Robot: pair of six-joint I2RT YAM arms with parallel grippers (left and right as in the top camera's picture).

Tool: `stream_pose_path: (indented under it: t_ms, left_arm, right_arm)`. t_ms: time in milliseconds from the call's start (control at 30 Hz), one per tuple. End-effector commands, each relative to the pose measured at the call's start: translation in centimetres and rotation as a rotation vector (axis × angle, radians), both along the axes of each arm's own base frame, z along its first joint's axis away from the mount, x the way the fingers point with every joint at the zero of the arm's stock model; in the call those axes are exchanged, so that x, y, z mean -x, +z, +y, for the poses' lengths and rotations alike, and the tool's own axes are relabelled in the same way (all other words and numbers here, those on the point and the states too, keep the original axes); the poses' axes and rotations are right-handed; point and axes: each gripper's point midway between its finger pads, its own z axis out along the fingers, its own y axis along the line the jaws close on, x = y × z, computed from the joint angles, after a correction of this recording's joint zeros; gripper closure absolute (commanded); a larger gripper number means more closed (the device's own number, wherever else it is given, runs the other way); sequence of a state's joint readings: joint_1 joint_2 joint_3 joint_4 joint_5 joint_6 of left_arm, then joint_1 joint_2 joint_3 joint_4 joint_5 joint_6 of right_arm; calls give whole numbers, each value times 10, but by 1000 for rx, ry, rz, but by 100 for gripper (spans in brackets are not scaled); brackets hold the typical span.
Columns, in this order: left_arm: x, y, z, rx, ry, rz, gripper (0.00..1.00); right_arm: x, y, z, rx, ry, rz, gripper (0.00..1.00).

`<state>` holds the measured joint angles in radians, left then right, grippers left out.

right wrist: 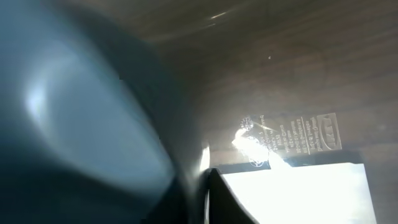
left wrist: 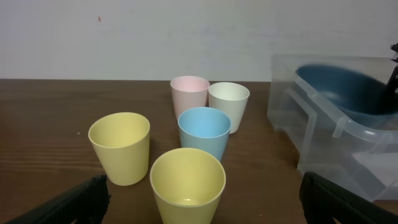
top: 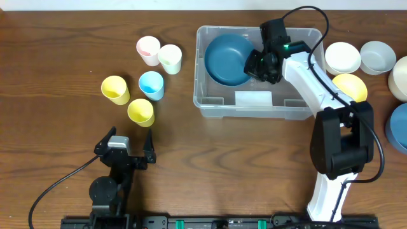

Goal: Pack container
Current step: 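Lift the blue bowl and lower it into the clear container, then release the bowl and move the right gripper back right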

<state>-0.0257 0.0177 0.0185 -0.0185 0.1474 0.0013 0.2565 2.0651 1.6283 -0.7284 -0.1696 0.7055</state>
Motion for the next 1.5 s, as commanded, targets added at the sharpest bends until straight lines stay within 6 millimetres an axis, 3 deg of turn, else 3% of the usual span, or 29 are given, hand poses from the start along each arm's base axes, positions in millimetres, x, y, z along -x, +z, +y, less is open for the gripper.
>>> stream_pose_path:
  t_ms: [0,67,167,367,467,600,667,733,800,867,1033,1167,1300,1467]
  left_arm:
    - [1,-16,-2,-11,-19,50,2]
    - [1,-16,-2,-11,-19,50,2]
    - [1,-16,-3,-11,-19,50,2]
    - [1,-16,-2,-11,-19,50,2]
    - [1,-16,-2,-11,-19,50,2]
    - [1,-16,-2,-11,-19,50,2]
    - [1,-16,-2,-11,-19,50,2]
    - [1,-16,-2,-11,-19,50,2]
    - [1,-16,-2,-11,-19,50,2]
    - [1,-16,-2,-11,-19,50,2]
    - [1,-16,-2,-11,-19,50,2]
    - [1,-16,-2,-11,-19,50,2]
    - [1,-16,-2,-11,-19,50,2]
    - [1,-16,-2,-11,-19,50,2]
  right_arm:
    - [-6,10,7,-2,6,-31,76]
    - [-5,10,7,1,10,-28,62]
    - [-5,10,6,3,17,-27,53]
    - [-5,24,12,-22,64,-58,46]
    - [-10,63,18,-53,96,-136,44]
    - [-11,150,8,-65,113,-295,33]
    - [-2,199,-15,-38,65,-366,23]
    - [14,238,-56,40,-33,-412,16]
    - [37,260,-104,133,-173,-420,1]
    - [67,270,-156,218,-344,-388,1]
    - [152,263,-261,356,-675,-191,1]
    - [197,240,-318,388,-860,-40,1]
    - [218,203,-354,336,-945,56,1]
    - [232,149,-377,235,-1030,158,1]
